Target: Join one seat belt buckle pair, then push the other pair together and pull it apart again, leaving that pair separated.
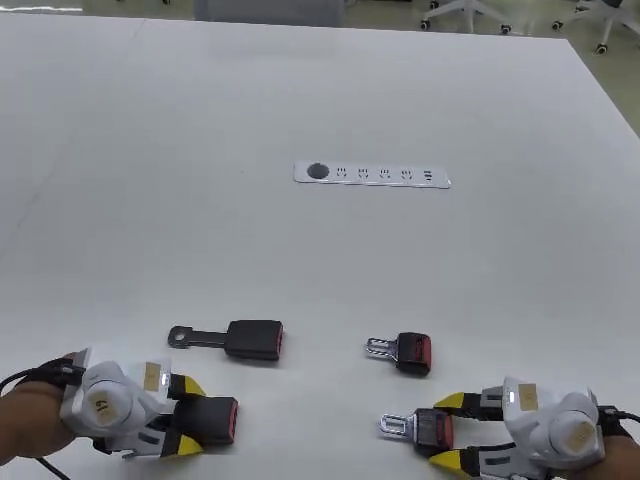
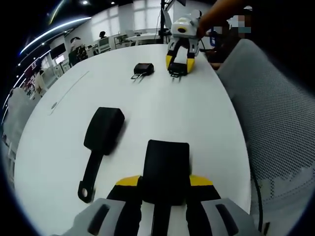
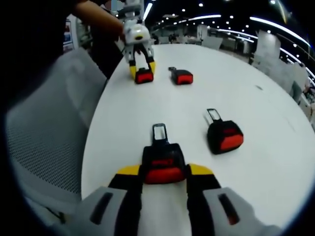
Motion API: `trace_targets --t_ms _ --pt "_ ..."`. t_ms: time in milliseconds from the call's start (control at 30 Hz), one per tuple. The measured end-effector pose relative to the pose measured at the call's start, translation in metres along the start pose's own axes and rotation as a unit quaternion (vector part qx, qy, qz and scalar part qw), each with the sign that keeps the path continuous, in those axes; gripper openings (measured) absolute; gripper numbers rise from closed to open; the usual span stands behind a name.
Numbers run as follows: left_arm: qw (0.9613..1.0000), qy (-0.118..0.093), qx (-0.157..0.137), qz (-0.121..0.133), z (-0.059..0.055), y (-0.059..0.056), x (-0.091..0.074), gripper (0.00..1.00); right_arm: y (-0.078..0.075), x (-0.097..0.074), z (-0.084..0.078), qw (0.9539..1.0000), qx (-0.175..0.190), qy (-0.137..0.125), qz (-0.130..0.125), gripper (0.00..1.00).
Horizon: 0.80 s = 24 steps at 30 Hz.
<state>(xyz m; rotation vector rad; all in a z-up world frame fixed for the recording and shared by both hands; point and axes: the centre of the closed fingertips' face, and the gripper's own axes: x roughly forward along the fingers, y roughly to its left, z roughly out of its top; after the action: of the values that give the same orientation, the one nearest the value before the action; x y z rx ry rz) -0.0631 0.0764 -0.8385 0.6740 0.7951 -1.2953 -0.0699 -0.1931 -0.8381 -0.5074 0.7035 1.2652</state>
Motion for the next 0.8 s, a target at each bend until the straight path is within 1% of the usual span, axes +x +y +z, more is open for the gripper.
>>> trace_targets --t_ms 167,400,533,567,700,800 --pt "1.0000 0.000 0.000 -0.003 0.001 -0.001 0.000 0.36 0.002 0.006 0.008 1.0000 0.001 -0.008 0.001 0.34" --pt "1.0000 0.002 -0.001 -0.005 -0.003 0.001 0.000 0.36 0.005 0.021 0.023 0.9997 0.006 -0.024 -0.001 0.34" --pt "1.0000 0.004 -0.002 -0.005 -0.002 0.001 0.000 0.36 0.009 0.031 0.033 0.9995 0.002 -0.031 0.008 0.34" --pt "1.0000 0.004 -0.002 -0.006 -0.003 0.001 0.000 0.36 0.010 0.035 0.037 0.9993 -0.001 -0.036 0.013 0.34" --pt "1.0000 0.005 -0.002 -0.007 -0.002 0.001 0.000 0.36 0.013 0.040 0.044 0.9991 -0.001 -0.037 0.018 0.34" --pt "0.9999 0.008 -0.002 -0.009 -0.002 0.001 0.000 0.36 0.013 0.047 0.052 0.9989 -0.002 -0.042 0.021 0.34"
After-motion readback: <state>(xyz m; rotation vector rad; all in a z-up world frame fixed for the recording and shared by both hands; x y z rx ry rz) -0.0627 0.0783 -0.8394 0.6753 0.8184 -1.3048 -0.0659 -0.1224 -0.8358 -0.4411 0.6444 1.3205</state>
